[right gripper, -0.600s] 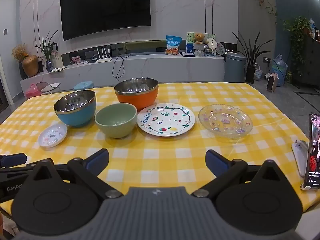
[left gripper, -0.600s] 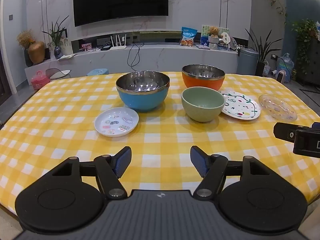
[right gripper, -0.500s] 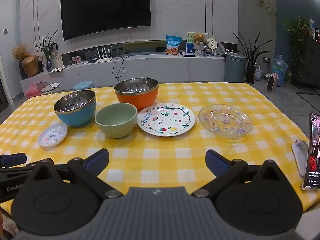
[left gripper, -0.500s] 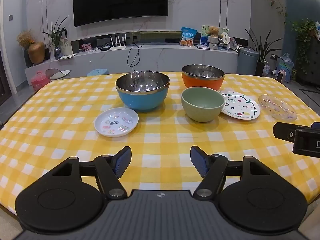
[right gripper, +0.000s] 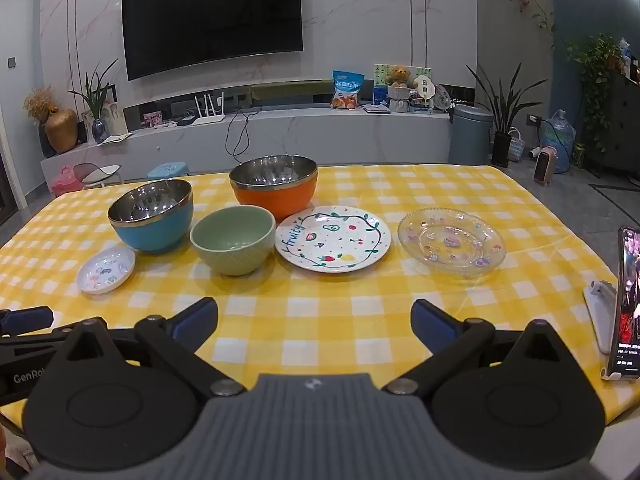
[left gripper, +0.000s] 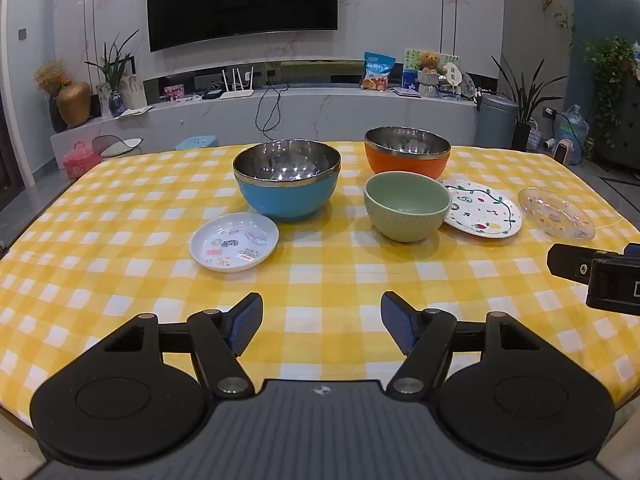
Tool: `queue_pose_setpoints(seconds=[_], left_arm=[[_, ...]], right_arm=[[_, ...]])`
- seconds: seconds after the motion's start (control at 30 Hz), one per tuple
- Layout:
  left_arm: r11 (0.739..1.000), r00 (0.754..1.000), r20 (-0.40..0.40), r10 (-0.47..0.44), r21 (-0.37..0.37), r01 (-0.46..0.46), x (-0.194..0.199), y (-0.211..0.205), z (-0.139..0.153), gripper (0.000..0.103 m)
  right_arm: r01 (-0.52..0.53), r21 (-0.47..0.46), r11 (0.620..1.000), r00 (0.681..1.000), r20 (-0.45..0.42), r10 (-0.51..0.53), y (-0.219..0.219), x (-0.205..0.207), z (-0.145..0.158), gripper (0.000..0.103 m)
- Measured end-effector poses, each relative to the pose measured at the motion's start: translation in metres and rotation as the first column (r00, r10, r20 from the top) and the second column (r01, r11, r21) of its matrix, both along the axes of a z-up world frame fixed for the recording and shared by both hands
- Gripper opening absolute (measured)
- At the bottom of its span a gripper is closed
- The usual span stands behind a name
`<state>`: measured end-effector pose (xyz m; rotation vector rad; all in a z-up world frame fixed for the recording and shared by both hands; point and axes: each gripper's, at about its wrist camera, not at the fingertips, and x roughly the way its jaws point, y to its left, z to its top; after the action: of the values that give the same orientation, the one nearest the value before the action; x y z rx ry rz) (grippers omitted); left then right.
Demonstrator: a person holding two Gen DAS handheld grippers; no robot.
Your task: Organize plates and bowls
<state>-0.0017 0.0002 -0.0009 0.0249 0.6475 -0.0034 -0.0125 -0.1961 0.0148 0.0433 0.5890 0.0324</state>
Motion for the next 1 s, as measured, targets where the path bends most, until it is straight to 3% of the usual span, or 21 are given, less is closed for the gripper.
queue_pose_setpoints(seconds=[1.0], left_arm=[[1.0, 1.0, -0.005, 0.002, -0.005, -0.002, 0.0029, 0.0001, -0.003, 0.08]], right_arm=[[-0.003, -0.014, 1.0, 1.0, 0.003, 0.004, 0.0036, -0.0012, 0.0003, 0.1]])
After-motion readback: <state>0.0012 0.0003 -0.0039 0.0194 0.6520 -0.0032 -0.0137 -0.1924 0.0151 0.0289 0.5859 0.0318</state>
